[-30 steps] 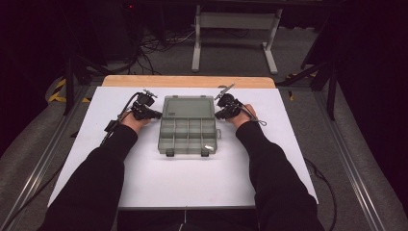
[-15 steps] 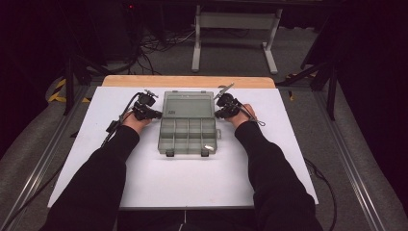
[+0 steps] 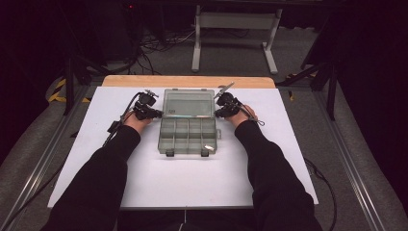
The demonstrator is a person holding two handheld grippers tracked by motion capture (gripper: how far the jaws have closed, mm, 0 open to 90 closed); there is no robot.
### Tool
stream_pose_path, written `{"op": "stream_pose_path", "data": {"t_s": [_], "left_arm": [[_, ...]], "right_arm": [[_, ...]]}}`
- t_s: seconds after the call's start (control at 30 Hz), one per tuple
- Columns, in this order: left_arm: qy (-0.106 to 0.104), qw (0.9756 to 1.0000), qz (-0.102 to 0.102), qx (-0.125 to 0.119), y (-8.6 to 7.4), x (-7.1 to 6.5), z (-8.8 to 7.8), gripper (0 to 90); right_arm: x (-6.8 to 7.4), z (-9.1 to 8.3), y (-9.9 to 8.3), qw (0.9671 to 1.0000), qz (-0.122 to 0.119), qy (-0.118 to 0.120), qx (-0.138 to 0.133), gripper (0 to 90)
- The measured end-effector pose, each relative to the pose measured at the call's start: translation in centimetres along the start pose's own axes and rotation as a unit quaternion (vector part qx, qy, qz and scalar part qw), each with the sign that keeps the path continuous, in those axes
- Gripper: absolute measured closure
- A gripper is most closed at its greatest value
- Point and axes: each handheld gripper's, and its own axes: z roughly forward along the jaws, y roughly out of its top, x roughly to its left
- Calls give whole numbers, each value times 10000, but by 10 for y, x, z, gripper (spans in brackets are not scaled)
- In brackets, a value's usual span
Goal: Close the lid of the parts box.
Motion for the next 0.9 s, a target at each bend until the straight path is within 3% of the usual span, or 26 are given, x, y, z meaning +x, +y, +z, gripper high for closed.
{"op": "stream_pose_path", "data": {"t_s": [0.37,0.9], "left_arm": [[35,10000,60,-17,0,-2,0,897],[153,9997,-25,-173,2,-5,-3,897]], "right_arm": [[0,0,1,10000,29,-31,-3,879],[-1,-6,2,9997,62,-139,-198,900]]}}
